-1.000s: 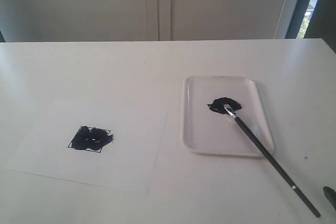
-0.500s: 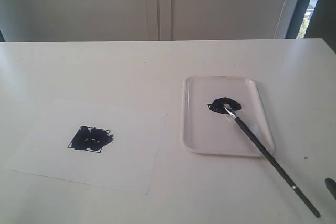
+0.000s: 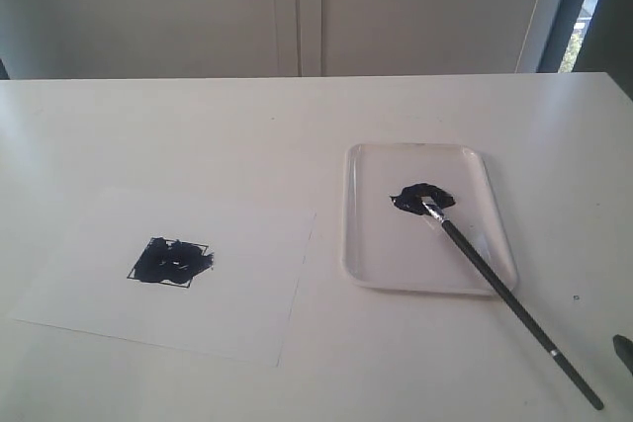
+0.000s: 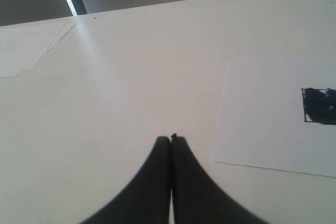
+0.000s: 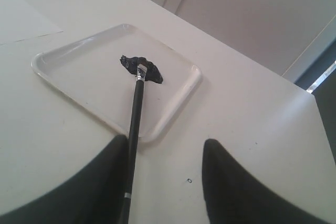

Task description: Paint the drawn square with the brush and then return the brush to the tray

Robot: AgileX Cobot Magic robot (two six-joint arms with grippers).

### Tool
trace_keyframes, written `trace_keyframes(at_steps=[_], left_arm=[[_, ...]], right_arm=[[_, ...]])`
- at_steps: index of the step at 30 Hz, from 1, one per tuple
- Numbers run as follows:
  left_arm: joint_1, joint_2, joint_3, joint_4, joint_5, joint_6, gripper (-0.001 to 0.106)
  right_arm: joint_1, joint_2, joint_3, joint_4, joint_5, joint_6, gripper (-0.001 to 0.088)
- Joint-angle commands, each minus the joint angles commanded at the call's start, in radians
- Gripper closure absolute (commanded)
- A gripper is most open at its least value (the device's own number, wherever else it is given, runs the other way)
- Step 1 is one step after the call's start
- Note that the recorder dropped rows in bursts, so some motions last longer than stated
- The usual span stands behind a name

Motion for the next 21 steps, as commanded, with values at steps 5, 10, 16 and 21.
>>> trace_keyframes(at_steps=[5,10,16,21], left_arm=[[0.000,0.000,0.000,0.000,0.000,0.000,0.105],[0.000,0.000,0.000,0.000,0.000,0.000,0.105],[0.000,0.000,0.000,0.000,0.011,0.000,0.105],[0.000,0.000,0.000,0.000,0.072,0.000,0.105]], right_arm=[[0.000,0.000,0.000,0.000,0.000,0.000,0.0443],[0.000,0.000,0.000,0.000,0.000,0.000,0.0443],[0.000,0.000,0.000,0.000,0.000,0.000,0.0443],[0.000,0.000,0.000,0.000,0.000,0.000,0.0443]])
